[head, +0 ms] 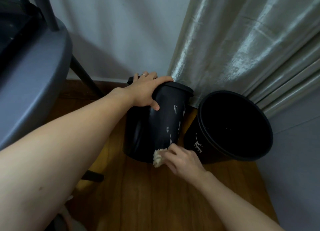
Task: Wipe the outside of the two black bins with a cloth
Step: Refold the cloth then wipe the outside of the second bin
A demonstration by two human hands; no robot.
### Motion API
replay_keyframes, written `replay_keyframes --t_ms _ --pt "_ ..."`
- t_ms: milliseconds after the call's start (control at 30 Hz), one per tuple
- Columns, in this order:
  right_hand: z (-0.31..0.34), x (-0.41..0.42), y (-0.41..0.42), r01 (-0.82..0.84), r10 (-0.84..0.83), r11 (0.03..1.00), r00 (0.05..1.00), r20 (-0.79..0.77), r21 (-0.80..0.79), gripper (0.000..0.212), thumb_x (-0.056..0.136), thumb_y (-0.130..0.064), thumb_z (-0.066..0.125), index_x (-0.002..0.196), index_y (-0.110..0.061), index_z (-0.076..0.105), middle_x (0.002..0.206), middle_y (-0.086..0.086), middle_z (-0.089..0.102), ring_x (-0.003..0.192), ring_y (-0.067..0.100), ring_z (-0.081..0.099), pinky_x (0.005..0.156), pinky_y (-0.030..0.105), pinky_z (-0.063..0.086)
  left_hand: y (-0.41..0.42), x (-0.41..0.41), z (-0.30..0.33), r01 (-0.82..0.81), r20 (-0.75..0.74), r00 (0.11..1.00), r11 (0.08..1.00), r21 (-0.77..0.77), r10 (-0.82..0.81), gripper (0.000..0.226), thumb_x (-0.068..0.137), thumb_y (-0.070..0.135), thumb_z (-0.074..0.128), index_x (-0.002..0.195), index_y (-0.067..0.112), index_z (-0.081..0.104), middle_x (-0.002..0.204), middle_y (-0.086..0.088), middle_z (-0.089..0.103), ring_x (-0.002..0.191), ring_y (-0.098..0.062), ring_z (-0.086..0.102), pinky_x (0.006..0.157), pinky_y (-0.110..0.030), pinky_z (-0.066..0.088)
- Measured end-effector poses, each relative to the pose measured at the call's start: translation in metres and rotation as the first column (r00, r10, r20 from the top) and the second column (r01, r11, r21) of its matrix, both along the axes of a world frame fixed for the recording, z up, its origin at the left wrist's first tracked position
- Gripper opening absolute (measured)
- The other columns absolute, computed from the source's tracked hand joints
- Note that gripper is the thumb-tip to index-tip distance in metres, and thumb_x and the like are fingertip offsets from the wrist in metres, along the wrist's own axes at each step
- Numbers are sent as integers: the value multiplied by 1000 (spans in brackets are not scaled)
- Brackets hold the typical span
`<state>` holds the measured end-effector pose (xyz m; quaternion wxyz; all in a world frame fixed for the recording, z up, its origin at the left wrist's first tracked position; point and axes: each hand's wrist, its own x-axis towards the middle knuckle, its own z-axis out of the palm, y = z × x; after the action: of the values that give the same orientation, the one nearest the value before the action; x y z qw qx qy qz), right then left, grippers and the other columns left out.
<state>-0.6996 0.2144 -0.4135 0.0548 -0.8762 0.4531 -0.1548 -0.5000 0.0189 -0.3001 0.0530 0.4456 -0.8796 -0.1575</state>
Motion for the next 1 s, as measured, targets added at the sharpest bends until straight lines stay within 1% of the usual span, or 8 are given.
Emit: replay_keyframes --t_ms 100,233,467,533,633,700,900,1000 --pt "7 0 -9 5 -5 1000 1000 -3 -21 19 97 -32 51 108 -22 63 96 0 56 78 14 61 49 31 54 0 0 1 -3 7 1000 1000 -6 3 100 66 45 84 145 48 21 113 1 36 116 -28 35 104 -50 23" --pt "21 5 -27 249 -240 968 959 149 -42 29 97 -36 48 111 -18 67 94 0 55 74 13 59 52 26 52 0 0 1 -1 19 1000 1000 -9 1 101 66 45 83 146 46 21 115 0 37 117 -29 35 105 -51 24" --pt "-1 0 4 -28 29 999 999 -13 38 18 98 -34 46 107 -24 58 95 -2 55 77 12 61 48 31 55 0 3 0 1 8 1000 1000 -4 -1 100 67 46 83 144 49 20 108 5 30 115 -27 35 105 -50 22" --pt "4 4 -5 35 -36 999 999 28 18 20 98 -33 47 109 -22 59 95 -1 54 76 14 60 48 33 55 -1 3 -1 -3 10 1000 1000 -9 3 101 67 46 83 145 49 20 109 4 31 116 -28 35 105 -50 22" --pt "19 9 -24 247 -243 969 960 142 -12 22 96 -32 54 113 -21 64 96 -1 54 76 15 61 52 33 55 -1 2 -2 -8 14 1000 1000 -12 8 102 66 46 84 145 48 20 115 0 37 117 -28 35 104 -50 23" --pt "22 13 -25 279 -272 960 950 152 -20 21 94 -30 59 112 -20 65 96 -1 54 76 15 61 52 31 55 -2 2 -2 -7 18 1000 1000 -16 7 102 66 46 84 145 47 20 119 -2 40 117 -28 36 104 -50 24" --pt "-1 10 6 -15 15 999 1000 2 33 16 96 -33 50 107 -25 56 96 -2 54 79 13 62 50 30 56 -1 3 -1 -5 12 1000 1000 -8 5 101 67 47 83 145 47 20 119 -2 40 116 -28 36 105 -50 22" --pt "7 9 -7 5 -5 1000 1000 5 10 21 96 -33 49 110 -22 60 97 0 55 78 15 62 49 32 55 0 3 -1 -7 20 1000 1000 -18 8 101 67 46 83 145 47 20 115 0 37 116 -28 35 105 -50 23"
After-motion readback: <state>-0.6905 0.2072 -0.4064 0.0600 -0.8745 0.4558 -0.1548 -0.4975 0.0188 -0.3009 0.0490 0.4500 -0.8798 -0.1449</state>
